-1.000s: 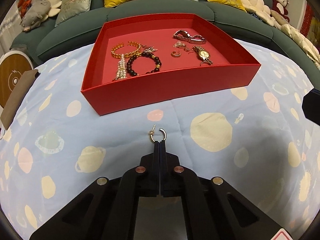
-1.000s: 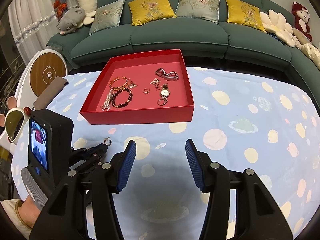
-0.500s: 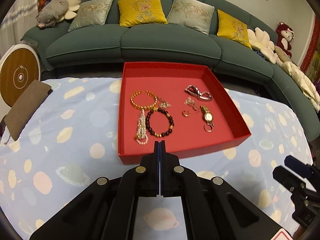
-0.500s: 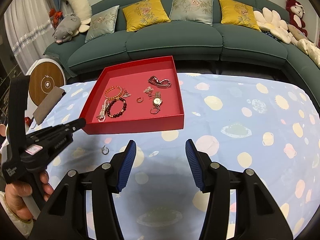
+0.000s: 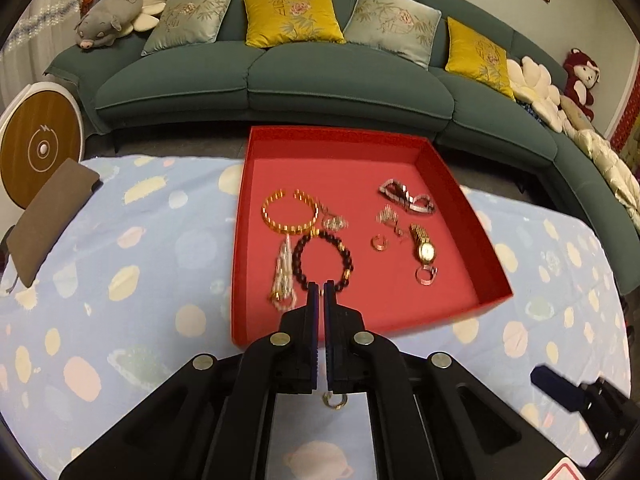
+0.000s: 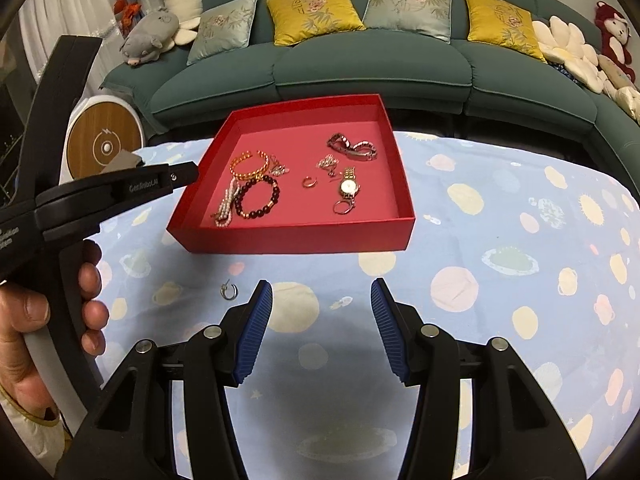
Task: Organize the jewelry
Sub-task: 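Lower the small gold ring into the tray and open the left tool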
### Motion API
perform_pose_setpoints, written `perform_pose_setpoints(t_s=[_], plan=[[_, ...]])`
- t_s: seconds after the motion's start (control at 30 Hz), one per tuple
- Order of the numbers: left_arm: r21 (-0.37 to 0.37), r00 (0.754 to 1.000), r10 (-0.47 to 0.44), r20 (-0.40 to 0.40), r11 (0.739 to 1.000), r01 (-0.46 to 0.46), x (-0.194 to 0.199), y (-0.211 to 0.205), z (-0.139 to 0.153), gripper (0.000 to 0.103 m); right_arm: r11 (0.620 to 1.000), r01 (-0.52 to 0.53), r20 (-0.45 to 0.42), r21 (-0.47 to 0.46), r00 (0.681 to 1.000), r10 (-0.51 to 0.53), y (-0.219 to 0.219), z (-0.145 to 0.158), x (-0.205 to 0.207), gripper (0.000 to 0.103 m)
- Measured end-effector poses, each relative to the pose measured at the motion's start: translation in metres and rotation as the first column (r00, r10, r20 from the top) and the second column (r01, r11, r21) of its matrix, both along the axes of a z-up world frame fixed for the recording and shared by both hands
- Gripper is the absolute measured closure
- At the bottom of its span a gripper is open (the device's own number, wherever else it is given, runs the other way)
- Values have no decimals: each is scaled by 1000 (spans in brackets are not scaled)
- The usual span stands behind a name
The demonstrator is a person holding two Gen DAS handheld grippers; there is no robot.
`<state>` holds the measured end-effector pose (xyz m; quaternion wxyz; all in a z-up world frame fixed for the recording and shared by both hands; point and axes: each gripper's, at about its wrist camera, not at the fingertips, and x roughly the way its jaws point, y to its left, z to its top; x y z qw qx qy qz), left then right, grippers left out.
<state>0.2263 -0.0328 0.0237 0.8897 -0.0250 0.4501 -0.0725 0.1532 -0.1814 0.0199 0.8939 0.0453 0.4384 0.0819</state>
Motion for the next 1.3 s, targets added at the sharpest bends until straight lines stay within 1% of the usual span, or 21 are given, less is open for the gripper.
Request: perform_pose_setpoints(t_s=[0.03,0.1,0.17,0.23,0.27,0.37,0.43,0.47,0.5,0.53,0.57,0.63,0.73,0.9,1.0,1.1,1.13,1.17,1.23,1.3], plan=[[10,999,-19,-37,1000,20,-4,-2,-10,100,1000,3,2,5,1000,-3,0,0,1,53],[24,996,-48,-81,998,50,-11,-8,-26,100,1000,17,21,9,1000,-17,-2,5,2,53],[53,993,-72,-96,996,77,-16,-15,-37,95,999,34,36,10,999,-34,-6,10,3,53],[78,990,-88,-109,992,97,-21,-21,-47,87,998,57,46,16,997,-58,-12,12,3,53],[83,989,-90,-117,992,100,-22,-22,-51,86,998,64,46,17,997,-65,-14,13,4,53],[87,983,-107,-147,989,121,-25,-28,-63,86,997,75,38,18,996,-76,-18,10,6,53],[127,986,-107,-125,984,123,-28,-33,-66,85,997,74,34,18,997,-74,-18,9,8,53],[133,986,-113,-122,983,129,-28,-33,-66,85,997,72,35,18,997,-73,-18,9,9,53],[133,986,-116,-121,982,132,-29,-34,-66,87,997,70,36,19,997,-70,-17,10,9,53],[131,987,-110,-119,983,126,-29,-33,-66,93,998,67,38,19,997,-67,-17,10,9,53],[121,987,-108,-116,985,122,-28,-31,-65,93,998,65,40,18,997,-66,-16,10,9,53],[102,988,-107,-113,988,119,-28,-29,-62,100,998,64,43,17,997,-65,-16,11,9,53],[75,990,-110,-88,990,116,-28,-27,-48,100,997,72,46,23,996,-73,-19,13,10,53],[28,995,-104,-6,994,104,-19,-22,-9,100,995,89,58,37,994,-91,-26,19,10,53],[11,996,-75,44,997,74,0,-19,18,100,994,99,67,44,993,-101,-29,23,11,53],[12,995,-67,77,998,66,19,-22,34,99,993,105,74,49,991,-108,-31,26,12,53],[12,995,-59,83,998,58,25,-23,37,99,993,106,75,45,991,-109,-30,26,12,53],[11,996,-51,72,999,51,30,-23,36,98,994,105,74,42,991,-108,-30,25,13,53],[7,999,-26,44,1000,26,33,-21,31,88,994,103,66,43,992,-106,-28,23,14,53],[14,999,-8,41,1000,8,29,-15,26,83,994,98,65,42,993,-100,-25,23,16,53]])
